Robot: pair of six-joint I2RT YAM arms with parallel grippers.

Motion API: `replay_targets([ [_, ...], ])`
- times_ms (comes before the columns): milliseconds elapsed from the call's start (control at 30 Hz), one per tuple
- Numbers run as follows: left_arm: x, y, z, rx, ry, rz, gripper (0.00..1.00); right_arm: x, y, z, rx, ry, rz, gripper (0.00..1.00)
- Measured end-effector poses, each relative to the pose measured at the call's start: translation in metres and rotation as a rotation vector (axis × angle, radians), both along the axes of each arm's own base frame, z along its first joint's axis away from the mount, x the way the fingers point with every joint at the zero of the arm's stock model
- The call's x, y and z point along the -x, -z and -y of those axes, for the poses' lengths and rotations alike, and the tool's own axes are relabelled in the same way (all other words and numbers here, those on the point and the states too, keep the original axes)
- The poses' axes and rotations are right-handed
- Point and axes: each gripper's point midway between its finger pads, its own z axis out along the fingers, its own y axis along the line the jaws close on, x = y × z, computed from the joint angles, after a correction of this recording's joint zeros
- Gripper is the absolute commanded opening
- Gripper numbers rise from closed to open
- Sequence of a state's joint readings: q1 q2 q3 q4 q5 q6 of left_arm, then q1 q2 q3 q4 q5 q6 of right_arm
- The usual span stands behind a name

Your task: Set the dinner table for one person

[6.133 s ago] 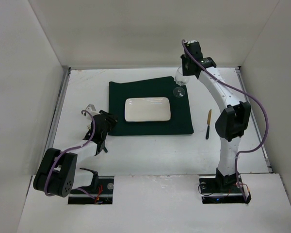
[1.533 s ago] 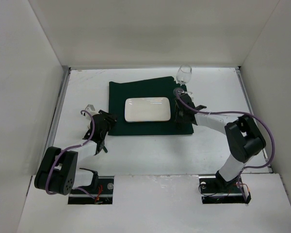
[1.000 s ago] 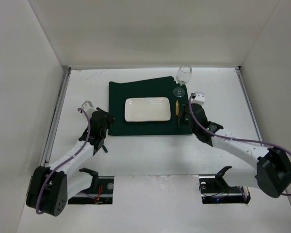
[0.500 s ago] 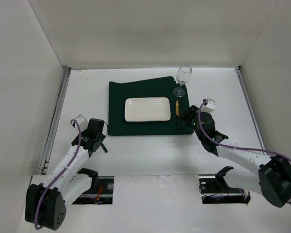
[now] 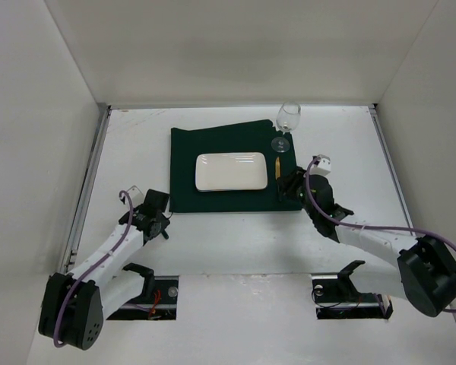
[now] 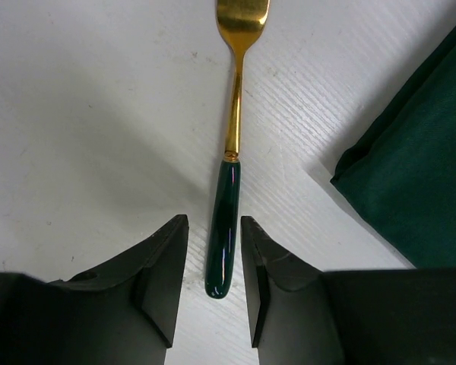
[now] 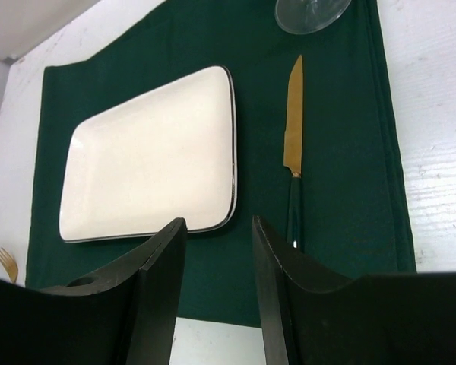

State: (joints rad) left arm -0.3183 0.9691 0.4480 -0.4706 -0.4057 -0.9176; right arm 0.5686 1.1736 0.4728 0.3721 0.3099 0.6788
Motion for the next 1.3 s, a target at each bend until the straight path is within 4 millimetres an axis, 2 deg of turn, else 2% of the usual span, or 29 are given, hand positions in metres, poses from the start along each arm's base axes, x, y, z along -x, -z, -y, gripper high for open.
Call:
replay_targets([
  [367,-0.004,0.012,0.000,-0.015,0.012,-0.048,0.25,0.001,0.016,-0.005,0.019,-0.024,-0.045,0.46],
  [533,-0.010,0.012,-0.003,-0.019,0.004,-0.042,0.13,0.000,0.014,-0.008,0.016,-0.034,-0.043,0.46],
  [700,-0.008,0.009,-0.004,-0.021,0.018,-0.047,0.08,-0.001,0.014,-0.009,0.014,-0.040,-0.044,0.46],
  [800,-0.007,-0.007,-0.004,-0.028,0.045,-0.026,0.08,-0.001,0.014,-0.009,0.014,-0.040,-0.045,0.46],
  [933,-0.035,-0.045,0.008,-0.061,0.134,0.037,0.08,-0.001,0.014,-0.009,0.013,-0.041,-0.045,0.46],
  [1067,-0.073,-0.072,0.039,-0.127,0.286,0.067,0.08,-0.001,0.013,-0.009,0.012,-0.039,-0.044,0.46],
  [1200,-0.107,-0.071,0.066,-0.210,0.427,0.045,0.08,-0.001,0.012,-0.008,0.011,-0.038,-0.042,0.46],
  [1300,-0.127,-0.063,0.075,-0.259,0.475,0.025,0.08,-0.002,0.013,-0.008,0.012,-0.035,-0.042,0.46],
])
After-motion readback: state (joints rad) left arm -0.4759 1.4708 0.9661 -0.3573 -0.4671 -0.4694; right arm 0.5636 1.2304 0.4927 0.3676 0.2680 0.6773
